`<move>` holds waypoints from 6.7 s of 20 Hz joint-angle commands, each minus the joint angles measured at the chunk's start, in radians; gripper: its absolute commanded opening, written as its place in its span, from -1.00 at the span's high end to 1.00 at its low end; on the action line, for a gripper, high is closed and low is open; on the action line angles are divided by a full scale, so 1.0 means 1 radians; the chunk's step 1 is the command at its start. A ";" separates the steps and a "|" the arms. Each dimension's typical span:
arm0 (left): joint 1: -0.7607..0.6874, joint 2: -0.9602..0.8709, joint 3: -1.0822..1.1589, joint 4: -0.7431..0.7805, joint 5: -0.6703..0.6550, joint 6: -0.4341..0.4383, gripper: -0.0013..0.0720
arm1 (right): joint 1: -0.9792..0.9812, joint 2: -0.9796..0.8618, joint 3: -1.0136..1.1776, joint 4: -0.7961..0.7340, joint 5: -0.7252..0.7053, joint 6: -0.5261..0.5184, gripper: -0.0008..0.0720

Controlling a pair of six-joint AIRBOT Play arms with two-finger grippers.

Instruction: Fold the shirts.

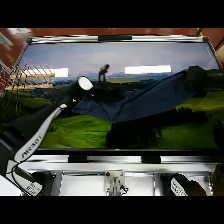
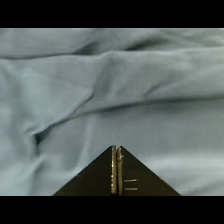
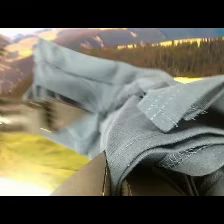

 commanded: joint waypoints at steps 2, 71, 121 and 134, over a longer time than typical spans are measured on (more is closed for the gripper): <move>-0.156 -0.119 0.042 -0.178 0.098 -0.018 0.87 | 0.001 0.082 0.001 0.005 -0.009 0.042 0.79; 0.583 0.766 0.046 0.621 -0.206 -0.198 0.87 | 0.198 -0.469 0.058 0.339 0.714 -0.189 0.79; 0.583 0.748 0.046 0.623 -0.343 -0.106 0.87 | -0.496 0.103 -0.580 0.357 0.605 0.122 0.79; 0.583 0.747 0.046 0.623 -0.415 -0.091 0.87 | -0.076 -0.688 0.536 0.220 0.890 0.200 0.79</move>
